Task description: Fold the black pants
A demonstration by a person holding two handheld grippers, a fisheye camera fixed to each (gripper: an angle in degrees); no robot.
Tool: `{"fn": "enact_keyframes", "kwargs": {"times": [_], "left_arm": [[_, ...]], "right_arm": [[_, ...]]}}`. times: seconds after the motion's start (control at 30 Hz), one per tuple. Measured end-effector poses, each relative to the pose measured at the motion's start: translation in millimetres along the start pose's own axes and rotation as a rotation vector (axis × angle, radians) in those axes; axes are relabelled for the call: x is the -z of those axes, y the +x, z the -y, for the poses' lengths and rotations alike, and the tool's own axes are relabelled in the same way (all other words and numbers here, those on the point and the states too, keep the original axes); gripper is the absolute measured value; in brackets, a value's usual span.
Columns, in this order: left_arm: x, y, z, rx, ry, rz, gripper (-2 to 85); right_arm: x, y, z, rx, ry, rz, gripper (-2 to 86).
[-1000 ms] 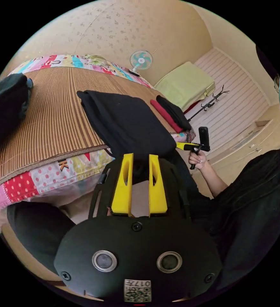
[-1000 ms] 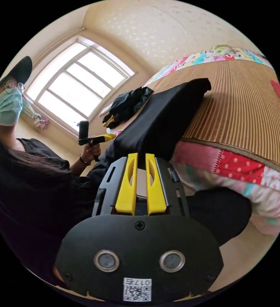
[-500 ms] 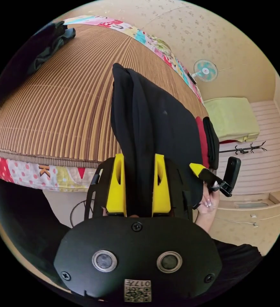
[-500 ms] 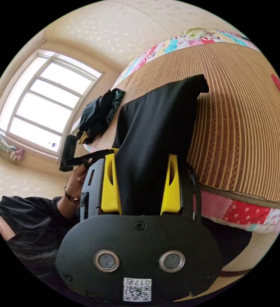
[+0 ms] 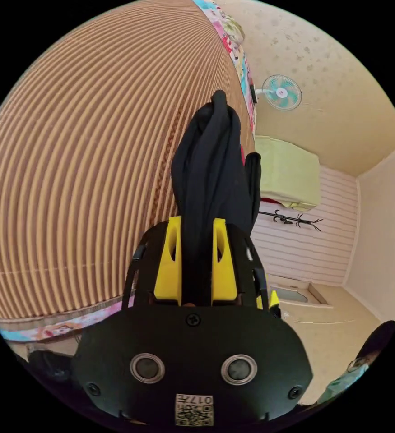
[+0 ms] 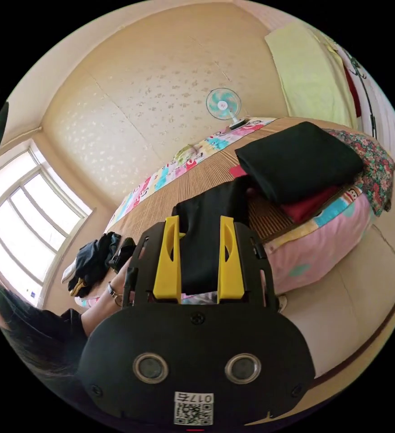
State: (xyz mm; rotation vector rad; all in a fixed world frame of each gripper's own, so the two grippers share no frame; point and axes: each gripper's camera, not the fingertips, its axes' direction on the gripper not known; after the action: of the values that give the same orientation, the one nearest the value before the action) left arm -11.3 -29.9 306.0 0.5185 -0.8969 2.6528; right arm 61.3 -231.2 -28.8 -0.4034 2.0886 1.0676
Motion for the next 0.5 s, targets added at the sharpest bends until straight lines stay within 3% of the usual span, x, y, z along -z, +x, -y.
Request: {"fn": "enact_keyframes", "kwargs": {"times": [0.1,0.17,0.23,0.33,0.43,0.5], "left_arm": [[-42.1,23.3,-12.1,-0.108,0.040,0.050,10.8],[-43.2,37.3,-38.9,-0.333,0.050,0.171,11.4],[-35.4,28.1,-58.3,-0.440,0.010,0.181,11.7],[0.3,-2.4,-83.5,-0.484,-0.060,0.108,9.6],[63.9,-30.8,-112.5,-0.464,0.012,0.201,7.4],[106.0,-43.8,-131.6,-0.466,0.087,0.230,7.8]], "right_arm": [[7.2,-0.7,-15.6,-0.010,0.078,-0.103,12.6],[-12.0,-5.7,-20.5,0.017,0.012,-0.164,12.9],[-42.2,-7.0,-24.7,0.037,-0.078,-0.197,13.5],[-108.8,-13.2,-38.6,0.127,-0.204,-0.221,14.4],[-178.8,-34.9,-48.1,0.303,-0.261,-0.456,13.5],[-209.8,-41.5,-39.5,0.371,-0.288,-0.433,11.2]]}}
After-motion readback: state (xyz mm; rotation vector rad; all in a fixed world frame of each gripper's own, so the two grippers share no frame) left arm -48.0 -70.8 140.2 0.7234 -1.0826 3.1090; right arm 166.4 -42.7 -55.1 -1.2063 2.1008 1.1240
